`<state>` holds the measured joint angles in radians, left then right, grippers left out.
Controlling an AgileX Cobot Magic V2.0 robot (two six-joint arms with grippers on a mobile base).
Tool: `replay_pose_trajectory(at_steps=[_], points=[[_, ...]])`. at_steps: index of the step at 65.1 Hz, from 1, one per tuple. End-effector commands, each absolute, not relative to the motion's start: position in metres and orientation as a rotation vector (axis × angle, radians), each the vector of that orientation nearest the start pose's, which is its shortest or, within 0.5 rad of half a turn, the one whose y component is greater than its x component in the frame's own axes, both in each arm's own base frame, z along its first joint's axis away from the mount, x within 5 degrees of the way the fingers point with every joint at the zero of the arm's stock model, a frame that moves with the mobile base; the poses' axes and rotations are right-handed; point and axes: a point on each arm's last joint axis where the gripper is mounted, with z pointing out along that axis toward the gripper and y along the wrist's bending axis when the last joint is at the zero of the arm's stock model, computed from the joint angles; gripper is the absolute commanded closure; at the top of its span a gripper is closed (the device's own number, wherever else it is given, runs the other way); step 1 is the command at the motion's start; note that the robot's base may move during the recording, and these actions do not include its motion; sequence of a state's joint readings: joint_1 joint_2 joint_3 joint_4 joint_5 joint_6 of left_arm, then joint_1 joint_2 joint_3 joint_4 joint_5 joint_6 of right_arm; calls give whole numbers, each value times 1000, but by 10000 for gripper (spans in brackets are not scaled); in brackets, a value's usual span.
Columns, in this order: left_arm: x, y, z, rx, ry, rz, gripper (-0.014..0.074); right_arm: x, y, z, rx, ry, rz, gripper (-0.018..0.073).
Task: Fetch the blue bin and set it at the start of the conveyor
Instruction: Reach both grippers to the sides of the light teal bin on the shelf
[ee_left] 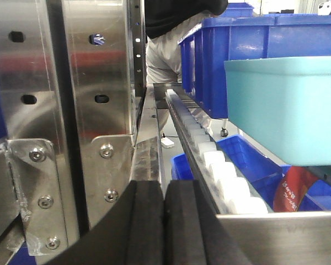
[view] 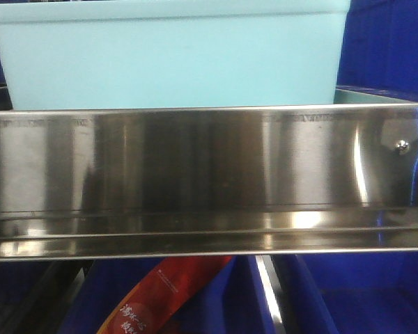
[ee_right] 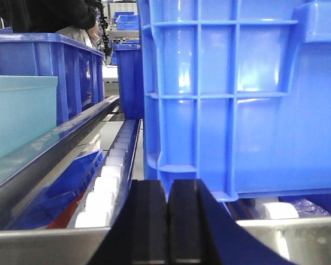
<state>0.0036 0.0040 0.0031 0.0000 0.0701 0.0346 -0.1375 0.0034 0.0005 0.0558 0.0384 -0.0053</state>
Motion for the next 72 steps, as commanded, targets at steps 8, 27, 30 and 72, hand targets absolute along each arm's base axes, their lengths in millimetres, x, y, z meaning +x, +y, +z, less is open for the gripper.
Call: replay_pose_trajectory(at_steps=[8,27,30,72], points=[[56,0,209,30,1532,32,707,56,-8,212,138,1493,-71,722],[56,0,212,29,1501,32,707,56,-8,212,138,1493,-71,722],[56,0,213,29,1490,32,707,56,-8,212,138,1493,-71,722],[45,0,262,19,1352,25,707,41,-5,271,149,1365,-32,722]])
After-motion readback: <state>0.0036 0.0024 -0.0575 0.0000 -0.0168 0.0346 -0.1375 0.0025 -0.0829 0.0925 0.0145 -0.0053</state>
